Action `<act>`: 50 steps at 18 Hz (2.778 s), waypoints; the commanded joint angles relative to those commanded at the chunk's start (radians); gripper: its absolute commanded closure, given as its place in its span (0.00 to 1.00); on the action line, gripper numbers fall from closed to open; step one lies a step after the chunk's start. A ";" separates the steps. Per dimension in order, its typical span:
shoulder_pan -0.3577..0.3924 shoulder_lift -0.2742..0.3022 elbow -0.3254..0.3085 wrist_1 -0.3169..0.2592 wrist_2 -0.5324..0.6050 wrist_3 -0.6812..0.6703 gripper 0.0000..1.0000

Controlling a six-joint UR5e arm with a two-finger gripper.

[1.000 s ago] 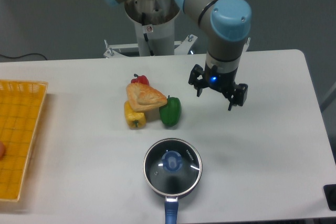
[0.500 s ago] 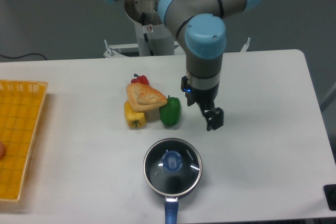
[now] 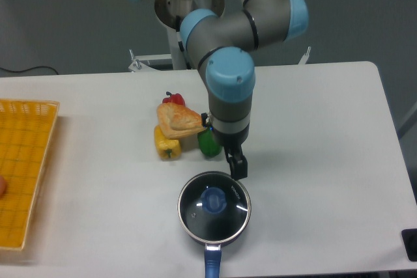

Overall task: Open the lid
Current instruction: 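Lower the gripper onto the blue knob of the glass lid, then close the gripper around the blue lid knob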

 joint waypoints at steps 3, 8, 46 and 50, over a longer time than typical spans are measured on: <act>-0.011 -0.017 0.025 -0.002 -0.003 -0.011 0.00; -0.034 -0.052 0.078 0.014 -0.012 -0.063 0.00; -0.063 -0.160 0.120 0.025 0.005 -0.112 0.00; -0.061 -0.161 0.120 0.023 0.003 -0.112 0.00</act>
